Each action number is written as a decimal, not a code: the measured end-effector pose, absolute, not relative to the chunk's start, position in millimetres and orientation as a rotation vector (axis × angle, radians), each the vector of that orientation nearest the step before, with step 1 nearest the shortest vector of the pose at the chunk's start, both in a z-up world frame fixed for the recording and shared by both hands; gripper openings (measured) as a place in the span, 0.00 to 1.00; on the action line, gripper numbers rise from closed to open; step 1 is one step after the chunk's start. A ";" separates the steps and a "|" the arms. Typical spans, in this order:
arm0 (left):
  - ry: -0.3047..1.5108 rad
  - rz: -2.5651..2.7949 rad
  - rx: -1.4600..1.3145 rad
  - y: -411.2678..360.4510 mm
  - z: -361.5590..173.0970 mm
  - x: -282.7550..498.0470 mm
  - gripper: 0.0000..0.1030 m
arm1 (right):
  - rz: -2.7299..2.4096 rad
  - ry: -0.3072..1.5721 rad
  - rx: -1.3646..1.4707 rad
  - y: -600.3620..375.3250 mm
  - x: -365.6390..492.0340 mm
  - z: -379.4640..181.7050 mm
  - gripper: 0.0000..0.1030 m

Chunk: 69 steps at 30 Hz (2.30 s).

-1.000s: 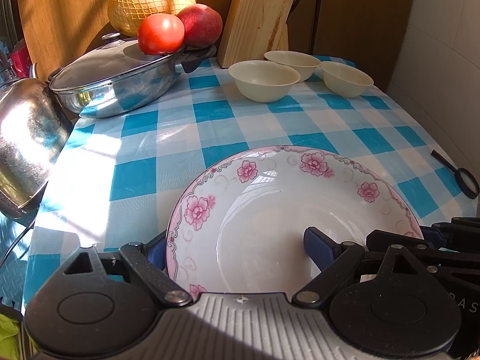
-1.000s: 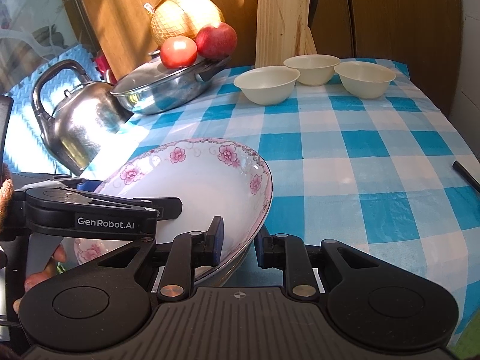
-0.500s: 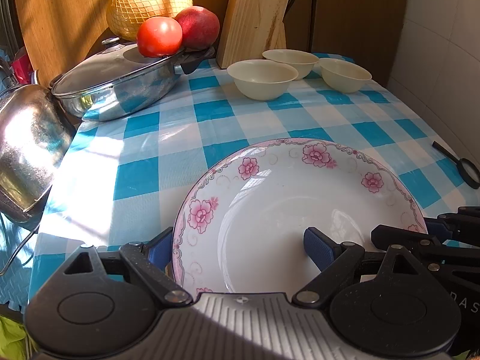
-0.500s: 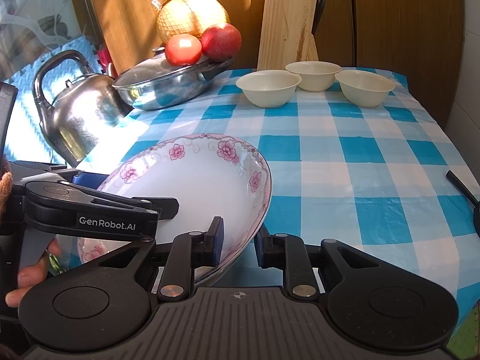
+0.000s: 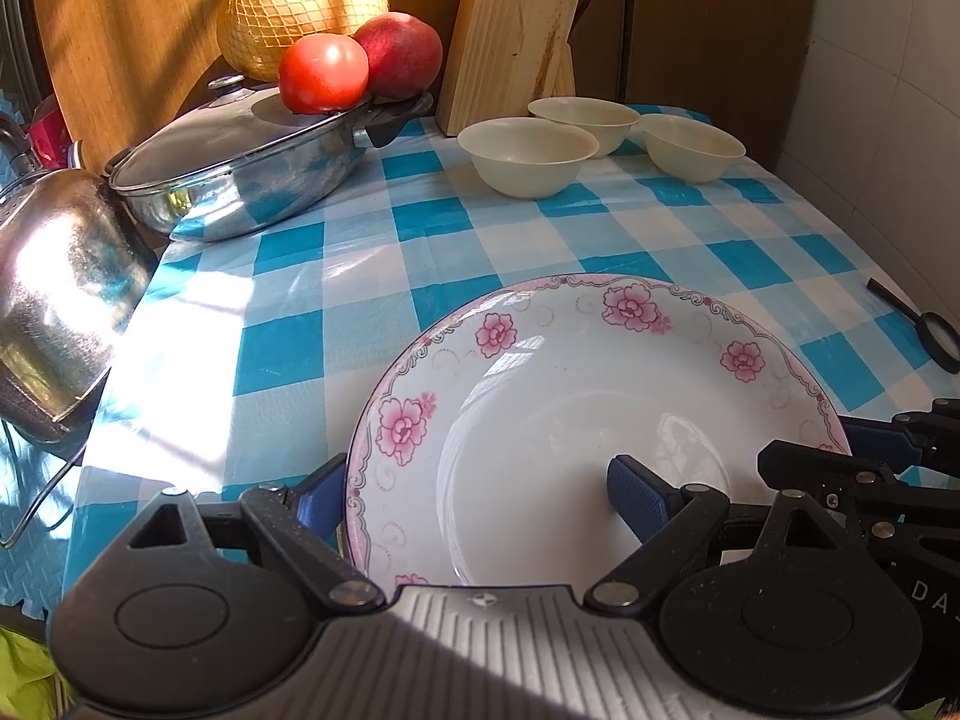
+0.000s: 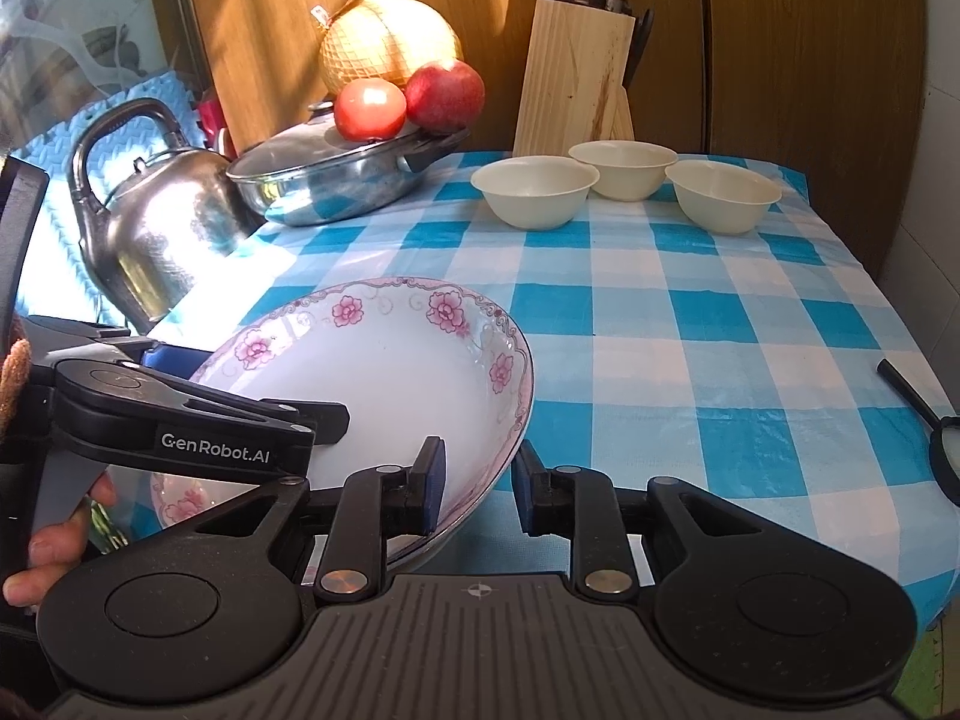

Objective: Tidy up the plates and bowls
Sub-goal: 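Lower the pink-flower dish onto the stacked plates with the right gripper, then open the right gripper and withdraw toward the cream bowls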

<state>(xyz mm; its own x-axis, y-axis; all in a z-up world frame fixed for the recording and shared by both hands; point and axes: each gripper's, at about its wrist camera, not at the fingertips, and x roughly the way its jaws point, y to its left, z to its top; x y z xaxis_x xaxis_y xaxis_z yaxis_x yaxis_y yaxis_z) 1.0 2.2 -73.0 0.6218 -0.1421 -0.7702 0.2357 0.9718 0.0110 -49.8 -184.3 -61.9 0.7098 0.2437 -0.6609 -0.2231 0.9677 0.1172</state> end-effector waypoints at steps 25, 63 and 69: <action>0.881 -0.202 0.120 3.8 -72.1 -2.7 0.81 | 0.262 0.692 0.027 -184.0 -55.4 -57.4 0.38; 0.845 -0.116 0.021 11.6 -28.3 39.9 0.81 | 0.213 0.653 0.193 -218.8 -20.8 -31.7 0.50; 0.856 -0.118 -0.025 -4.0 -29.3 88.1 0.82 | 0.132 0.629 0.121 -217.0 27.2 -20.7 0.49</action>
